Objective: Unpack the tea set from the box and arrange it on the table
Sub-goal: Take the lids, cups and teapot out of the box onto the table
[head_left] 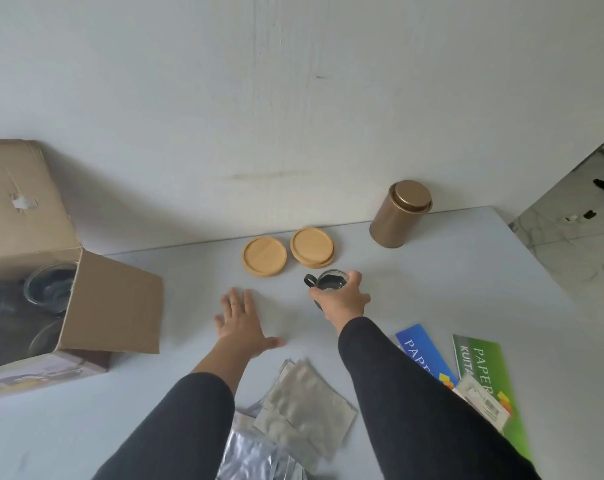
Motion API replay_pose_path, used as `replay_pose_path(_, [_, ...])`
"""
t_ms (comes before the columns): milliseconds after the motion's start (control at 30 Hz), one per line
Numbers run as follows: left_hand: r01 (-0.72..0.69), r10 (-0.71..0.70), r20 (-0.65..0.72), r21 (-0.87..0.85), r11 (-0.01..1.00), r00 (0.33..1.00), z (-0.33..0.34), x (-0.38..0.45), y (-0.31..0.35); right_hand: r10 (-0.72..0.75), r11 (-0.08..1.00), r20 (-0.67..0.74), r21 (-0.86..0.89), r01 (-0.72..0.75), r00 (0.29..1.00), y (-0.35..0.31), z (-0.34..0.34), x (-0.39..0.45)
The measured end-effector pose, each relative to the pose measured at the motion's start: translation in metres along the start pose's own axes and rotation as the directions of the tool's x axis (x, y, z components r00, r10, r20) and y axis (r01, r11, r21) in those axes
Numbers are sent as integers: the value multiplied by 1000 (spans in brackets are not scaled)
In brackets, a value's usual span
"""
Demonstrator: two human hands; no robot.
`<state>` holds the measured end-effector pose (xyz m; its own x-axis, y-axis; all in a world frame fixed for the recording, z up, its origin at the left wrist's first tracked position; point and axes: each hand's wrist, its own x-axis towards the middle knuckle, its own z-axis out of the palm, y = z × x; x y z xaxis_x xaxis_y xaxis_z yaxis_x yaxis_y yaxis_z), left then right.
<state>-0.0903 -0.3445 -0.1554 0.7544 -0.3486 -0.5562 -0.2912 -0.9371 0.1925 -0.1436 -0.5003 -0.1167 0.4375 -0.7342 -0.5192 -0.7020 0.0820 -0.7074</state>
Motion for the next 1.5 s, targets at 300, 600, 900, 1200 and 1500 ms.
replay_pose_path(300, [5,-4,23,-6,1000,1000,0,6,1,-15,988,-33,-152,9,999,-8,13,17])
replay_pose_path(600, [-40,41,8,-76,996,999,-19,-3,-12,-216,899,-183,-421,122,959,-20,5,-2])
replay_pose_path(900, [-114,68,-494,-63,991,867,-105,-45,-114,-711,668,8,-303,679,703,-100,79,-102])
replay_pose_path(1200, [80,-59,-494,22,997,867,-123,-93,-303,-772,264,407,-494,828,489,-106,229,-212])
replay_pose_path(1500, [-14,18,-482,12,1000,876,-114,-87,-351,-602,186,406,-766,615,688,-114,299,-215])
